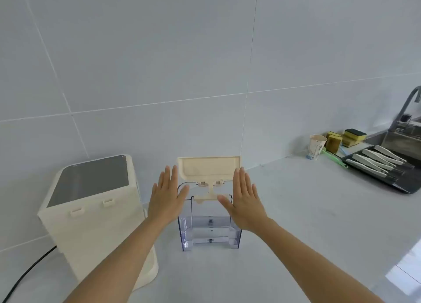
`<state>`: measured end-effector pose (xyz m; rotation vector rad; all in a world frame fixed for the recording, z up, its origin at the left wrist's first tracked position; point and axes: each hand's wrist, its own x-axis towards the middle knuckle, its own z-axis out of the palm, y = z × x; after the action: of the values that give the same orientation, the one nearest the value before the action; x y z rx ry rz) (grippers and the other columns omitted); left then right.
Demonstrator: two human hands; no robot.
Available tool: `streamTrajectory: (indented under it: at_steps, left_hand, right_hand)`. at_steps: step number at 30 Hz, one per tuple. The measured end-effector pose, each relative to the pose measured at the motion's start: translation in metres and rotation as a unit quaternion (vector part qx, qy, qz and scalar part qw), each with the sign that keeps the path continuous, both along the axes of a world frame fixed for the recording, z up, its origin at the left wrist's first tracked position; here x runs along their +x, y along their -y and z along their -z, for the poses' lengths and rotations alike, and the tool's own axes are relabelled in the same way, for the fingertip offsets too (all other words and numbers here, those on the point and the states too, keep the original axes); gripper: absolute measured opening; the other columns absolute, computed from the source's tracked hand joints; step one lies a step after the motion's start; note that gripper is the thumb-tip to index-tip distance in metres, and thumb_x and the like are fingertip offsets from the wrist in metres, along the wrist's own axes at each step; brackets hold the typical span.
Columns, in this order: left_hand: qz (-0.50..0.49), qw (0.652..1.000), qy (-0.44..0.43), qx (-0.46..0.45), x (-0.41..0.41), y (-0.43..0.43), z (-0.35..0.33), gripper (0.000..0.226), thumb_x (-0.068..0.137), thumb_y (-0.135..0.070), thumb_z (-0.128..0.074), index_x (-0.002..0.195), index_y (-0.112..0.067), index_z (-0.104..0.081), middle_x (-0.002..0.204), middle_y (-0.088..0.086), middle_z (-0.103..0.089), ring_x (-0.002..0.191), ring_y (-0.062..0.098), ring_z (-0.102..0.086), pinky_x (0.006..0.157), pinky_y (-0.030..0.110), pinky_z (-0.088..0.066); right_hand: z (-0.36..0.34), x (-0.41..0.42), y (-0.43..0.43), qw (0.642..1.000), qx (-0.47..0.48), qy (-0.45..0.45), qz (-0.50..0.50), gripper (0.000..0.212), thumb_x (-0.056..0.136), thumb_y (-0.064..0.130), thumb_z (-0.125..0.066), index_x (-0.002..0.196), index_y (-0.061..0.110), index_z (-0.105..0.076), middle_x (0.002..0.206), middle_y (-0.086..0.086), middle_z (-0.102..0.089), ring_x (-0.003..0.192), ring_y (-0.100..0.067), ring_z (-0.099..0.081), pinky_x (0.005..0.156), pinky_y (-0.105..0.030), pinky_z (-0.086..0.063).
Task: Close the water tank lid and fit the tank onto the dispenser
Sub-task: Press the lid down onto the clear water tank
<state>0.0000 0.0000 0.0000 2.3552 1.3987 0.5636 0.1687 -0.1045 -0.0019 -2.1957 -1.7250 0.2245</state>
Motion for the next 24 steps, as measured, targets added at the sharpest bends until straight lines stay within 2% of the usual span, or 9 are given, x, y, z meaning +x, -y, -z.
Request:
streamTrajectory:
  at_steps: [2, 4, 6, 9, 11, 14, 17, 20, 24]
  left_hand:
    - [0.005, 0.997, 0.055, -0.061, 0.007, -0.01, -0.005, 0.06, 0.095, -0.038, -0.025, 0.143, -0.02, 0.006, 0.156, 0.005, 0.008, 0.144, 0.02, 0.001, 0.117, 0.04, -0.006]
    - [-0.001, 0.989, 0.099, -0.107, 0.016, -0.021, -0.012, 0.059, 0.095, -0.037, -0.026, 0.144, -0.021, 0.002, 0.157, 0.005, 0.005, 0.143, 0.02, -0.005, 0.115, 0.038, -0.01]
    - [-0.012, 0.981, 0.135, -0.135, 0.026, -0.03, -0.014, 0.059, 0.095, -0.037, -0.028, 0.144, -0.021, 0.001, 0.157, 0.006, 0.001, 0.143, 0.021, -0.009, 0.114, 0.037, -0.013]
    - [-0.034, 0.969, 0.173, -0.172, 0.036, -0.044, -0.02, 0.066, 0.093, -0.034, -0.035, 0.144, -0.016, 0.002, 0.155, 0.011, -0.011, 0.14, 0.025, -0.017, 0.111, 0.037, -0.02]
    - [-0.057, 0.96, 0.173, -0.214, 0.04, -0.051, -0.023, 0.068, 0.092, -0.03, -0.04, 0.143, -0.01, -0.001, 0.149, 0.015, -0.024, 0.134, 0.029, -0.028, 0.101, 0.036, -0.029]
    - [-0.073, 0.942, 0.177, -0.277, 0.042, -0.059, -0.024, 0.06, 0.089, -0.028, -0.045, 0.138, -0.007, -0.015, 0.14, 0.015, -0.037, 0.124, 0.03, -0.038, 0.086, 0.033, -0.032]
    - [-0.07, 0.933, 0.187, -0.298, 0.041, -0.065, -0.024, 0.05, 0.088, -0.028, -0.047, 0.131, -0.007, -0.03, 0.125, 0.009, -0.045, 0.111, 0.026, -0.044, 0.082, 0.031, -0.034]
    - [-0.06, 0.928, 0.2, -0.309, 0.042, -0.064, -0.027, 0.044, 0.087, -0.025, -0.048, 0.127, -0.008, -0.039, 0.11, 0.005, -0.046, 0.098, 0.022, -0.043, 0.081, 0.031, -0.035]
    - [-0.076, 0.913, 0.23, -0.329, 0.04, -0.064, -0.032, 0.048, 0.086, -0.029, -0.05, 0.128, -0.008, -0.04, 0.123, 0.009, -0.049, 0.111, 0.025, -0.047, 0.084, 0.032, -0.038]
  right_hand:
    - [-0.005, 0.003, -0.011, 0.999, -0.001, -0.045, 0.024, 0.103, 0.058, 0.075, 0.008, 0.136, 0.011, 0.03, 0.152, -0.004, 0.028, 0.141, -0.02, 0.022, 0.117, -0.039, 0.005]
    - [-0.01, 0.01, -0.026, 0.995, -0.019, -0.086, 0.043, 0.09, 0.08, 0.067, -0.011, 0.141, 0.009, 0.024, 0.153, -0.009, 0.025, 0.142, -0.023, 0.02, 0.117, -0.041, 0.005]
    - [-0.01, 0.014, -0.039, 0.99, -0.021, -0.128, 0.059, 0.083, 0.09, 0.056, -0.023, 0.142, 0.009, 0.022, 0.154, -0.011, 0.024, 0.143, -0.024, 0.018, 0.116, -0.043, 0.004]
    - [-0.014, 0.019, -0.056, 0.972, -0.006, -0.216, 0.093, 0.084, 0.09, 0.053, -0.03, 0.143, 0.008, 0.019, 0.155, -0.014, 0.018, 0.144, -0.026, 0.011, 0.118, -0.045, 0.001]
    - [-0.019, 0.024, -0.064, 0.951, 0.004, -0.287, 0.111, 0.085, 0.091, 0.05, -0.033, 0.143, 0.007, 0.019, 0.155, -0.014, 0.015, 0.144, -0.028, 0.006, 0.118, -0.046, -0.002]
    - [-0.025, 0.029, -0.069, 0.919, 0.016, -0.376, 0.115, 0.084, 0.092, 0.045, -0.035, 0.142, 0.005, 0.019, 0.157, -0.012, -0.001, 0.144, -0.027, -0.009, 0.116, -0.039, -0.011]
    - [-0.027, 0.032, -0.073, 0.9, 0.012, -0.418, 0.127, 0.08, 0.093, 0.043, -0.036, 0.144, 0.006, 0.014, 0.154, -0.011, -0.017, 0.14, -0.028, -0.02, 0.112, -0.035, -0.02]
    - [-0.027, 0.035, -0.077, 0.884, 0.01, -0.443, 0.147, 0.075, 0.092, 0.044, -0.038, 0.146, 0.01, 0.0, 0.15, -0.011, -0.027, 0.136, -0.028, -0.028, 0.107, -0.036, -0.025]
    - [-0.03, 0.038, -0.08, 0.87, 0.016, -0.466, 0.159, 0.069, 0.087, 0.05, -0.042, 0.14, 0.009, -0.026, 0.141, -0.006, -0.04, 0.129, -0.027, -0.038, 0.1, -0.035, -0.03]
